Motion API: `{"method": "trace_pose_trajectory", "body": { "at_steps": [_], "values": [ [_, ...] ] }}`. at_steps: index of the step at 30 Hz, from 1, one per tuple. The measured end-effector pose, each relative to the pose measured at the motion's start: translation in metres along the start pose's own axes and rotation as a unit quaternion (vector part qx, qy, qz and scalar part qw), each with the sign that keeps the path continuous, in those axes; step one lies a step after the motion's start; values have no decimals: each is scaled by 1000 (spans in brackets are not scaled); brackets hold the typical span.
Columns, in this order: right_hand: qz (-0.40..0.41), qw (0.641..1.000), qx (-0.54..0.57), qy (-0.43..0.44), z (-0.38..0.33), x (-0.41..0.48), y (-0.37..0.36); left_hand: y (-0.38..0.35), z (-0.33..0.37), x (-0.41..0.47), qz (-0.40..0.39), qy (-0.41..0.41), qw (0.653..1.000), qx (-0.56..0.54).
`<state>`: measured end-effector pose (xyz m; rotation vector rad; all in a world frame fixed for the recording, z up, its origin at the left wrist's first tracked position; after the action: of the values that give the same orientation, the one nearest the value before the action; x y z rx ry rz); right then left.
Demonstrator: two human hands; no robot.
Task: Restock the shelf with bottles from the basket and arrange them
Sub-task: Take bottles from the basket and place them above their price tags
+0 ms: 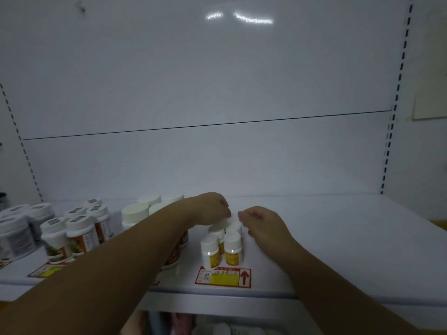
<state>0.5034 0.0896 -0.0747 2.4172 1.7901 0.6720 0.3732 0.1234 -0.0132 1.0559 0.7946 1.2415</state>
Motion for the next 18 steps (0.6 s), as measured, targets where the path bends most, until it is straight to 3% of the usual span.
{"method": "trace_pose_trajectory", "body": {
  "at_steps": [3, 5, 8, 11, 14, 16, 18],
  "values": [
    [20, 980, -180, 77, -9, 5, 9, 14, 8, -7, 55, -74, 991, 94],
    [-11, 905, -393, 160, -18, 15, 20, 29, 15, -16, 86, -118, 979, 144],
    [-17, 825, -526, 207, -41, 19, 44, 50, 22, -29, 121, -161, 955, 219],
    [-19, 808, -524, 268, -63, -9, 47, 56, 22, -46, 114, -172, 953, 221],
    [-7, 848, -457, 268, -70, -55, 43, 53, 22, -80, 141, -221, 958, 116],
    [50, 864, -409, 290, -71, -87, 45, 47, 19, -110, 170, -258, 950, 47],
    [95, 845, -370, 374, -72, -126, 41, 34, 11, -143, 193, -295, 936, 20]
  ]
}}
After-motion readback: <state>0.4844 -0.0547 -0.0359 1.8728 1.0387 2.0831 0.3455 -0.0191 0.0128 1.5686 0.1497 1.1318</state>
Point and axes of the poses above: each hand's wrist, its own x-axis towards the middle knuckle, its own y-axis out of the back of the hand, z = x × y, the point moved 4 cm from there along x, towards the middle knuckle, and after that the axes turned 11 degrees about z, right-handed, at the moved point
